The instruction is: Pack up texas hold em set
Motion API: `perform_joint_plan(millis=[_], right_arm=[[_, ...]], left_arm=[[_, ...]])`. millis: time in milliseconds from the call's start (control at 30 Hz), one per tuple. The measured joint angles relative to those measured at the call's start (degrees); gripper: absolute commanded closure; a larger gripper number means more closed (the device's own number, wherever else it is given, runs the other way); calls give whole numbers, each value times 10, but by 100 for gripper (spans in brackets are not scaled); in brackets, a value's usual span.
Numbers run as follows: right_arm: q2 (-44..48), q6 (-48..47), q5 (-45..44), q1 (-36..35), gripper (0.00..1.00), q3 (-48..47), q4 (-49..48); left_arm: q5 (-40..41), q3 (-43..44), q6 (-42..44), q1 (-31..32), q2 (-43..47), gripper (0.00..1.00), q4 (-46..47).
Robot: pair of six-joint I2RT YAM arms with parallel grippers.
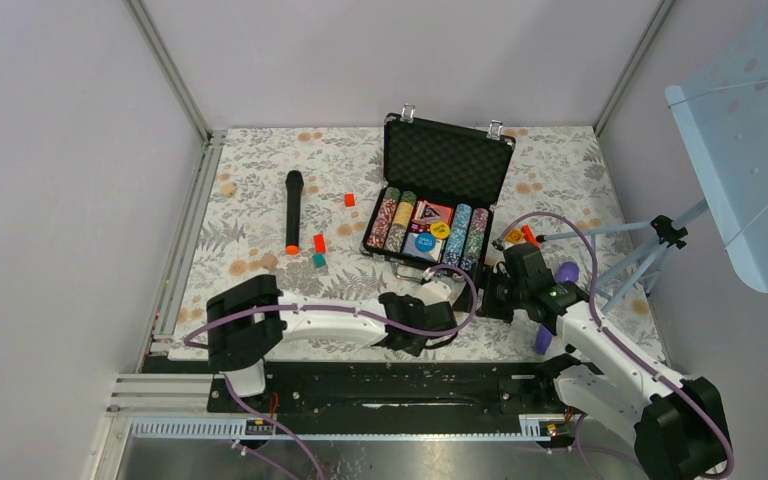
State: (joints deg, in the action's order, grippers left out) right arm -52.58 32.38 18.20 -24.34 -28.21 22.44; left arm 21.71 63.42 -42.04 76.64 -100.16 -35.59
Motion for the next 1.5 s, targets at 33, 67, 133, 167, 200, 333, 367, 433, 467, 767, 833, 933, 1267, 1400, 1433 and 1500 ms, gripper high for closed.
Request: perform_joint_plan(millis=[33,67,133,167,200,333,367,433,467,767,833,933,1267,1400,1433,1500], right_arm=[[-4,0,1,-3,25,0,-4],[-9,0,3,-5,25,0,-8],[-15,0,5,-7,25,0,-12],[-16,1,5,-7,25,0,-14],[-16,1,5,-7,25,0,-16],[-16,3,5,-7,25,0,-23],[-16,3,5,-7,25,0,-22],[-16,4,5,-7,25,0,-23],[-16,5,5,-7,25,0,-23],[-18,9,8,-7,25,0,-27],[-18,9,9,-7,25,0,-26],[-18,9,9,-7,25,0,-27],[-19,9,9,-7,25,9,-31],[-21,9,9,-7,25,9,-35],[-21,9,9,-7,25,9,-35],[-21,9,9,-7,25,9,-35]], left_arm=[[0,1,0,0,2,60,-3],[2,3,0,0,5,60,-6],[5,5,0,-1,9,60,-9],[7,5,0,-3,13,59,-9],[8,3,0,-5,17,58,-9],[10,-30,-3,-36,61,50,-3],[10,-44,-5,-50,78,45,-3],[10,-78,-12,-92,121,38,-2],[9,-97,-17,-119,145,35,-3],[8,-196,-32,-320,250,22,-8],[9,-196,-32,-332,239,22,-7],[10,-199,-30,-350,223,22,-2],[13,-215,-25,-397,194,34,23],[12,-215,-25,-400,178,37,35],[12,-215,-25,-401,177,37,37],[12,-214,-29,-403,172,39,44]])
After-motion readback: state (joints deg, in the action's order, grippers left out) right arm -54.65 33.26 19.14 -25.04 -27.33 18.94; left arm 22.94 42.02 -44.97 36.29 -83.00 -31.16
